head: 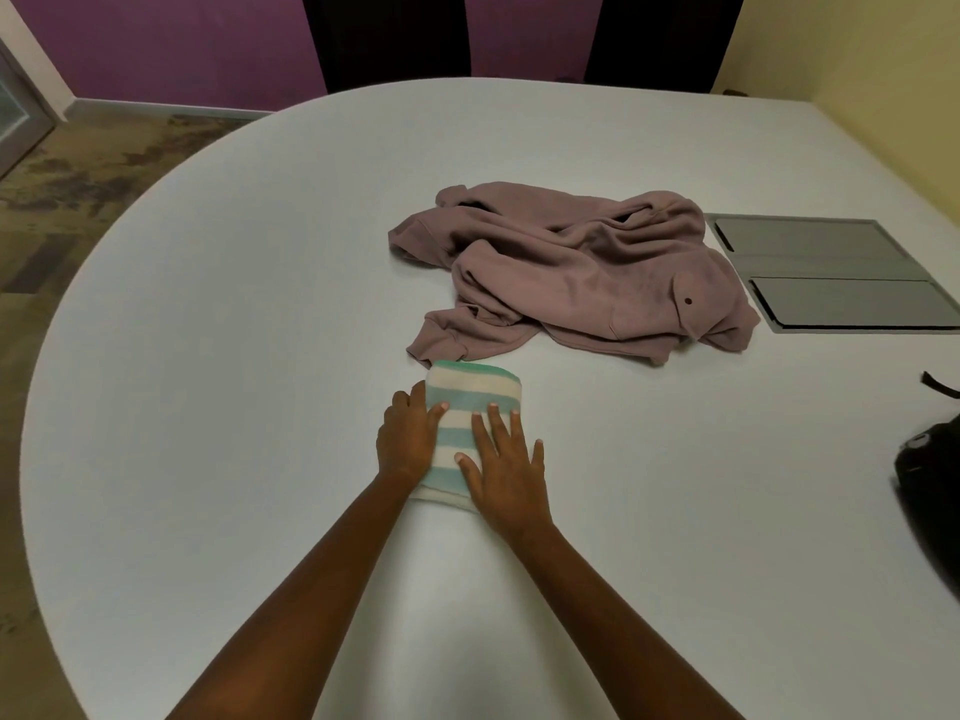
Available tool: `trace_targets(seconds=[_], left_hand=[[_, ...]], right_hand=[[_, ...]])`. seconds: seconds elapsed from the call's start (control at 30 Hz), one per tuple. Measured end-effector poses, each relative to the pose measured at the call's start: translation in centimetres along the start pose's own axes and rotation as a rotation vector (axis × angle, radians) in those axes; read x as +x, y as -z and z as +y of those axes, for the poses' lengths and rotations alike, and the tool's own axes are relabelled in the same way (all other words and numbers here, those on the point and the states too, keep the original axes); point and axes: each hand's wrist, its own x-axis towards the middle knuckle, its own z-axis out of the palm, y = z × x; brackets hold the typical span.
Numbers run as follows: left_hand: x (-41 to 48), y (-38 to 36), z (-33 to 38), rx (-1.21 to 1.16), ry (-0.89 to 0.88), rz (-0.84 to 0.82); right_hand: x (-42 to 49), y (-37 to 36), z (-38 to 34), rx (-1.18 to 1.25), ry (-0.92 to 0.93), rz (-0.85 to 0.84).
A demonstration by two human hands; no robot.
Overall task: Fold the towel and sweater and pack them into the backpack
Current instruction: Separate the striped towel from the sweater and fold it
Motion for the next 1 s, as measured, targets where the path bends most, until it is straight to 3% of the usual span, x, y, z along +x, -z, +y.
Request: trace_targets(seconds=[0.2,0.33,0.43,0.63,0.73,0.9,1.0], left_hand=[[-0.6,-0.3,0.0,-0.001,0.103,0.035],[-1.2,-0.1,-0.1,-0.134,0.210,-0.002],[-1.8,0.1,-0.1,-0.192,0.238,-0.052],[-2.5,0.4,-0.8,-0.370,0.320,-0.099],[-3.2,1.0,-1.4,-0.492,0.338,-0.047],[-4.4,2.8,-2.5,-0.794,0.358,0.097],[-4.6,4.6,-3.7,-1.064,0.354,0.011]], right_hand=[[0.2,-1.0,0.6,0.208,0.052,0.030],[-0.6,0.2,0.4,0.697,-0.200,0.137],[-0.4,0.6,0.6,0.926,-0.405,0.072],[0.2,0.8,0.7,1.361,-0.516,-0.085],[0.3,1.5,0.5,1.511,-0.491,-0.144],[1.1,2.5,-1.6,1.541,-0.370,-0.227],[1.7,2.8,-3.4,1.580,-0.295,-0.299]])
